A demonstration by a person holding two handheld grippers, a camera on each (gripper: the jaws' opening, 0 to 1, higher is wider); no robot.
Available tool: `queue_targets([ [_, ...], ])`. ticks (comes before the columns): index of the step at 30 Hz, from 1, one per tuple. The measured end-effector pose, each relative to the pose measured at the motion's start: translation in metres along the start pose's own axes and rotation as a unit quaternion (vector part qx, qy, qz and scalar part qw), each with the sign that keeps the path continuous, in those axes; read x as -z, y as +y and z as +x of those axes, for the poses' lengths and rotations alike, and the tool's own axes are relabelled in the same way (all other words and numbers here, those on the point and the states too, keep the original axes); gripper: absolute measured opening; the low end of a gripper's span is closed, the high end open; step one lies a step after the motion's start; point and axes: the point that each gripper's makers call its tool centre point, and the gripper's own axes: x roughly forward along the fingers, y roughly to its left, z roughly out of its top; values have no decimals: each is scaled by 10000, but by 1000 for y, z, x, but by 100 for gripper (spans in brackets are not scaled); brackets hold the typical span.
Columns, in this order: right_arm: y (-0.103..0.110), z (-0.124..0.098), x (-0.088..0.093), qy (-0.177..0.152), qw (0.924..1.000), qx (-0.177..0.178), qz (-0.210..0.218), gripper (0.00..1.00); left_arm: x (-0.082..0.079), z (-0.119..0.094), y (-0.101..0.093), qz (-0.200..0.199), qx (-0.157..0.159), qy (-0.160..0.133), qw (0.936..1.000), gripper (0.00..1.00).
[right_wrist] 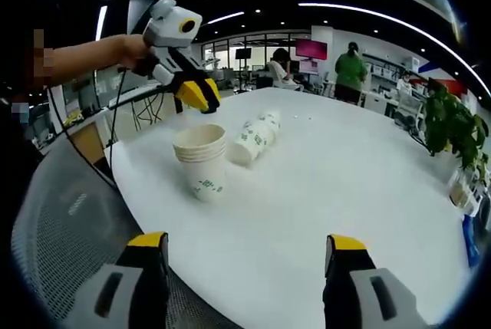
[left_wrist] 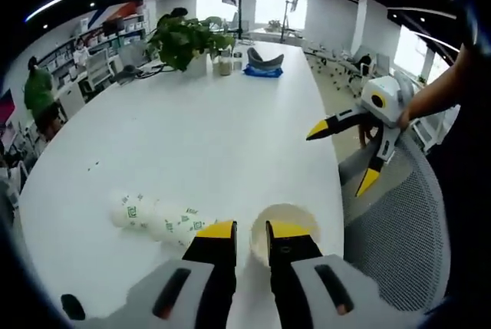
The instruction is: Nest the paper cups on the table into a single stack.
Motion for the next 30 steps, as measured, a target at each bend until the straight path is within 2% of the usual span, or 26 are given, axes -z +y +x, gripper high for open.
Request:
queue_targets([
  [2, 0, 0, 0, 0, 10000, 2, 2, 84, 5, 0, 10, 8, -90, 28, 10000, 14],
  [4, -1, 0, 1, 11, 10000, 6, 7, 83, 5, 0, 10, 11, -123, 44, 9999, 16],
  [10, 2, 0, 0, 2, 10000, -29, 2, 85, 8, 0, 29, 73, -245, 24, 9997, 20],
  [15, 2, 0, -3, -98, 9999, -46, 49, 88, 11, 4, 47, 164, -333, 0, 9993, 25],
  [18, 2, 0, -7, -224, 9997, -82, 112, 90, 18, 8, 62, 235, -431, 123, 9987, 29],
  [24, 3, 0, -8, -225, 9997, -74, 104, 91, 25, 17, 83, 219, -385, 175, 9989, 33],
  [30, 3, 0, -7, -181, 9998, -83, 95, 91, 22, 25, 87, 178, -227, 243, 9993, 34],
])
